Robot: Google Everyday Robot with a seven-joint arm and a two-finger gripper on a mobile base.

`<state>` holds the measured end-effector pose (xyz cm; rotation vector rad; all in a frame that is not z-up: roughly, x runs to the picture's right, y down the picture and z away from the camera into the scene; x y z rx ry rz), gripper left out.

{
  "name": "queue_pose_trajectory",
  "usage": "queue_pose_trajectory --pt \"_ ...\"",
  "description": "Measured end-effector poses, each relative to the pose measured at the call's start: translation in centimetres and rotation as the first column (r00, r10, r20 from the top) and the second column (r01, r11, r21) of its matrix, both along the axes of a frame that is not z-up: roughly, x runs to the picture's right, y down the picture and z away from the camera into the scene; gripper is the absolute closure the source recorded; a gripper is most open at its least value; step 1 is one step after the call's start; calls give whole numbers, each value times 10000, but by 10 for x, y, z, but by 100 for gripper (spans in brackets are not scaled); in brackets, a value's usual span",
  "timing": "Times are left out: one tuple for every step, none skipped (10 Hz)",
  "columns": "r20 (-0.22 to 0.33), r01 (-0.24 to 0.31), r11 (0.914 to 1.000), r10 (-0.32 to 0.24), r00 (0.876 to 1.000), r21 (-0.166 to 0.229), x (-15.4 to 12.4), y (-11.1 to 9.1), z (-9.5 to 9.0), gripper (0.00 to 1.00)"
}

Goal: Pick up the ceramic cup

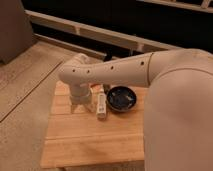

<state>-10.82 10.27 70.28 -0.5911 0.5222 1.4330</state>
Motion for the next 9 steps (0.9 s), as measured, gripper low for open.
queue_pose_trajectory --pt "0 0 10000 0 10000 0 0 0 0 35" --pt "-1 -1 10000 1 10000 1 0 0 0 35" --pt "-1 -1 10000 1 10000 0 0 0 0 35" --pt "-1 -2 10000 2 10000 1 0 0 0 35" --pt "-2 -2 10000 2 10000 1 0 0 0 35" --pt "1 -9 10000 9 10000 24 0 -1 0 35" --pt "-39 13 10000 -13 10000 85 1 -4 0 35" --pt "-274 311 9986 -299 9992 438 7 -17 5 35" --pt "-376 602 9952 -575 9976 773 8 -30 8 35"
